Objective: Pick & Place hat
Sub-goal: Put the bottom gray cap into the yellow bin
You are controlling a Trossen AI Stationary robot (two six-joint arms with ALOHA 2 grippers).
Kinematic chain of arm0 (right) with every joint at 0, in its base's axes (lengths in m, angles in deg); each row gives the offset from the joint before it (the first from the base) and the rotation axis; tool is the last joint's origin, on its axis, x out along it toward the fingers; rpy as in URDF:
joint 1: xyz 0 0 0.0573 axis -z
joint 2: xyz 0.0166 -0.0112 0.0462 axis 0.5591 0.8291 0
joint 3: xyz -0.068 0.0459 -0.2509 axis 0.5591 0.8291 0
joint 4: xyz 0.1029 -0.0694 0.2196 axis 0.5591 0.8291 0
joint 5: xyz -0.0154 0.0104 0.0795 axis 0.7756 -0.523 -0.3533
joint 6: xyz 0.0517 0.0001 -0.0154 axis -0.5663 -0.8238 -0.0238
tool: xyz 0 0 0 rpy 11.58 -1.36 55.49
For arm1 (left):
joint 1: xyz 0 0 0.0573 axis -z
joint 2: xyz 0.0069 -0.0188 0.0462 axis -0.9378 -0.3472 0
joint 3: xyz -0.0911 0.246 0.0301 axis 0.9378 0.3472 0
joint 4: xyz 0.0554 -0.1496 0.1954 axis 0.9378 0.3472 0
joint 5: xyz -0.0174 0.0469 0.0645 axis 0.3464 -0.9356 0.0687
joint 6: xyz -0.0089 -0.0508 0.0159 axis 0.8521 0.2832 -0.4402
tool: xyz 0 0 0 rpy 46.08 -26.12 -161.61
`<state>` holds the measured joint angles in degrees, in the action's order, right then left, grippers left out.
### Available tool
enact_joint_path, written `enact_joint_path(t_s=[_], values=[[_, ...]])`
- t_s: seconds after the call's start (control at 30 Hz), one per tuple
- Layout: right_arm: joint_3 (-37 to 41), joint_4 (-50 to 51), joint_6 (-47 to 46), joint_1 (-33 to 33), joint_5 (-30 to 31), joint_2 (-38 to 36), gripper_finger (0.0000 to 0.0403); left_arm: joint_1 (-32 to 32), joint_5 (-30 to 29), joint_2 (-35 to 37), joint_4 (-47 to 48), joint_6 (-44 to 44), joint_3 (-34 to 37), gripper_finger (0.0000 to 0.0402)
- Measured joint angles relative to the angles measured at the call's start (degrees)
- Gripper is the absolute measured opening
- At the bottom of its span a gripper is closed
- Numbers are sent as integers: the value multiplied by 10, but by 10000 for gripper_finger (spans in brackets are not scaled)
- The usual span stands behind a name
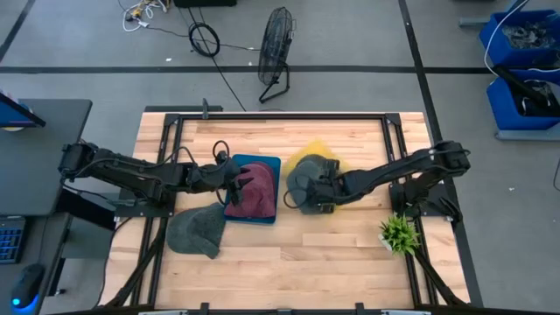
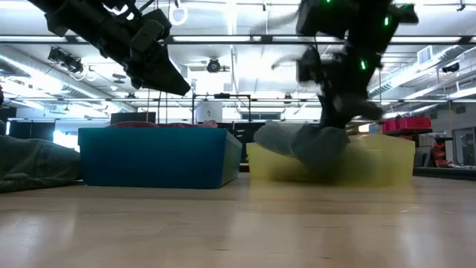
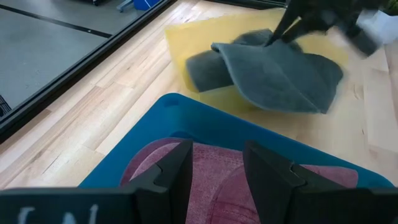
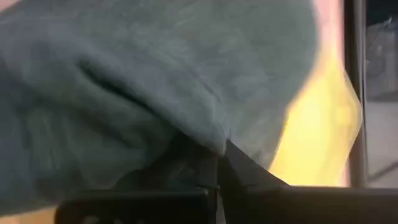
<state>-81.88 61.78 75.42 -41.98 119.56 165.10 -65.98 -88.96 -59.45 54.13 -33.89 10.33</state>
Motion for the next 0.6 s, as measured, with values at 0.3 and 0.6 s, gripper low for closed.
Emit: enact_joint_path(t_s=[0.3, 0.6], values=[[-52, 63, 100, -1, 62, 2, 2, 0, 0, 0, 0, 0, 0, 145], [-194, 209, 118, 7, 110, -3, 2, 0, 0, 0, 0, 0, 0, 145]])
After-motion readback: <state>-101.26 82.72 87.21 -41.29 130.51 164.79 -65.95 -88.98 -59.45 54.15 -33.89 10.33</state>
